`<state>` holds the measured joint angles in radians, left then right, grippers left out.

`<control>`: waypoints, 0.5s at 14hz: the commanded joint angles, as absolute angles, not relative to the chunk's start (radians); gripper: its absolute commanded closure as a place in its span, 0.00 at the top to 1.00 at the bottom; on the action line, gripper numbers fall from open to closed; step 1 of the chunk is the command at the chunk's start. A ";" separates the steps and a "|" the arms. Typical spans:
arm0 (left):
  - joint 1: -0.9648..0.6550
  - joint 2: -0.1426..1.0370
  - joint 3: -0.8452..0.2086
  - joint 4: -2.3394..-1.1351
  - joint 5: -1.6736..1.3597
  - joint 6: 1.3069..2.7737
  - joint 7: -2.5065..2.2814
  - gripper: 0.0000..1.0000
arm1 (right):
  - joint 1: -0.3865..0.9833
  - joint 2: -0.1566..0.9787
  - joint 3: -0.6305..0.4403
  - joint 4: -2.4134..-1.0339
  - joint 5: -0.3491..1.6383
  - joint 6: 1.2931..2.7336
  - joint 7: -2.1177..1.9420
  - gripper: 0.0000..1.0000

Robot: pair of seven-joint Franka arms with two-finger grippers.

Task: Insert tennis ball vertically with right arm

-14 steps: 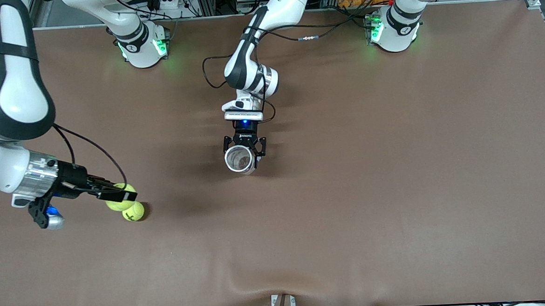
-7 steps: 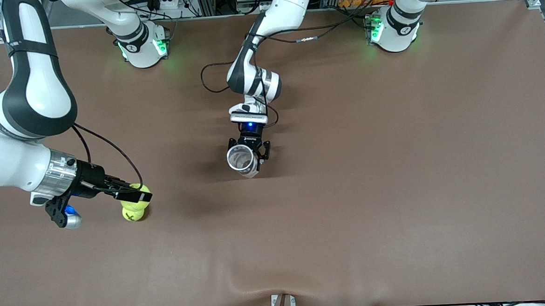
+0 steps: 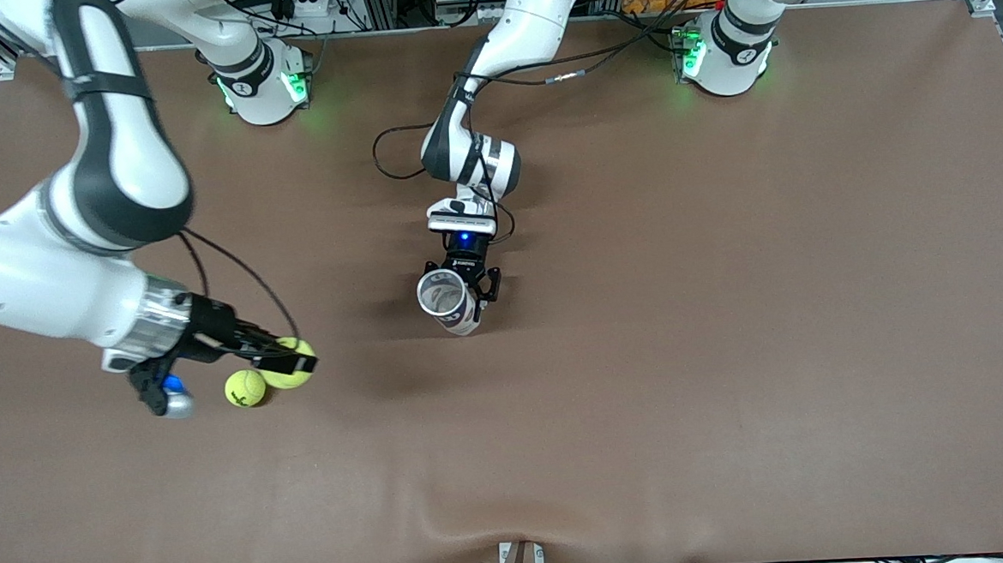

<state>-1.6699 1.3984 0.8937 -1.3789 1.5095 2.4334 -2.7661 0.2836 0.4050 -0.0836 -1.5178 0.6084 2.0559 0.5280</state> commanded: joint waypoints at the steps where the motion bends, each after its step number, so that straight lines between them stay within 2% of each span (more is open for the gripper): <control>1: -1.666 1.408 0.875 -1.370 1.574 2.386 -2.951 0.81 | 0.336 0.420 -0.092 -1.520 0.630 2.111 0.604 0.00; 7: -1.666 1.408 0.848 -1.371 1.575 2.349 -2.967 0.81 | 0.464 0.439 -0.094 -1.542 0.626 2.138 0.806 0.00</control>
